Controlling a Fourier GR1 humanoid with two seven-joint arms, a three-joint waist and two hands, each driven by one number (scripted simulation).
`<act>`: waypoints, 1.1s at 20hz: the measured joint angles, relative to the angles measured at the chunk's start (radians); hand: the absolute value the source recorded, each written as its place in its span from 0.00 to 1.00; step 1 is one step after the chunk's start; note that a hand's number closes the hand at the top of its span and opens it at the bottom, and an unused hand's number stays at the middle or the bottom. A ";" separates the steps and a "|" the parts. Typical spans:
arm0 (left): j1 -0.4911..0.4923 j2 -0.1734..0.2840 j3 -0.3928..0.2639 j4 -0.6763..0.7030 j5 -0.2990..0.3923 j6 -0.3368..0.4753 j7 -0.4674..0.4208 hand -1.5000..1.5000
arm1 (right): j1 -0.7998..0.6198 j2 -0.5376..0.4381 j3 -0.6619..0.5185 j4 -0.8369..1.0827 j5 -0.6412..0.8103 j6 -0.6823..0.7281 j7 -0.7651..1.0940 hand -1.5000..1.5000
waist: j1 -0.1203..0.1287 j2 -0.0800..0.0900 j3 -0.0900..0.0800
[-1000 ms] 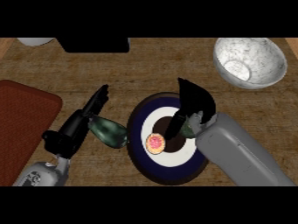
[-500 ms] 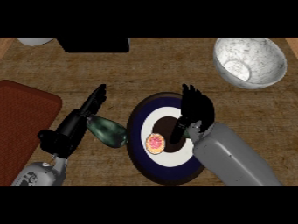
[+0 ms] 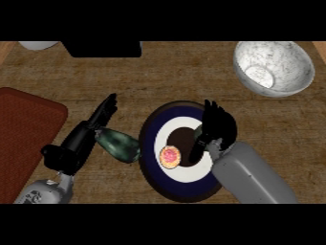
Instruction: Pick the squash from the plate and place it in the bowl
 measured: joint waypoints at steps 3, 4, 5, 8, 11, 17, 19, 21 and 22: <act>-0.007 -0.018 0.001 0.016 -0.017 0.000 -0.004 0.50 | 0.003 0.009 -0.032 0.012 0.016 0.005 -0.012 0.00 | 0.000 0.001 0.000; -0.008 -0.027 -0.004 0.006 -0.025 0.006 0.008 0.50 | 0.018 0.011 -0.036 0.010 0.028 0.003 -0.019 0.00 | 0.000 0.000 0.000; -0.009 -0.036 -0.006 0.002 -0.032 0.010 0.014 0.50 | 0.020 0.014 -0.046 0.024 0.036 0.003 -0.031 0.00 | 0.001 0.001 0.000; -0.008 -0.043 0.004 -0.003 -0.042 -0.004 0.022 0.50 | 0.044 0.029 -0.063 0.041 0.068 0.000 -0.054 1.00 | 0.002 0.001 0.000; 0.011 -0.039 0.031 -0.012 -0.040 -0.036 0.017 0.50 | 0.040 0.049 -0.090 0.080 0.112 -0.013 -0.101 1.00 | 0.003 0.001 0.000; 0.017 -0.067 0.053 -0.024 -0.074 -0.056 0.026 0.50 | 0.026 0.070 -0.128 0.122 0.208 -0.029 -0.150 1.00 | 0.005 0.001 0.000; 0.020 -0.077 0.063 -0.018 -0.084 -0.064 0.022 0.50 | 0.016 0.082 -0.146 0.147 0.237 -0.041 -0.167 1.00 | 0.005 0.001 0.000; 0.014 -0.085 0.074 -0.015 -0.088 -0.076 0.032 0.50 | -0.002 0.086 -0.171 0.177 0.254 -0.039 -0.186 1.00 | 0.005 0.002 0.000; 0.018 -0.093 0.069 -0.006 -0.093 -0.078 0.020 0.50 | -0.048 0.092 -0.197 0.221 0.250 -0.036 -0.190 1.00 | 0.008 0.003 0.000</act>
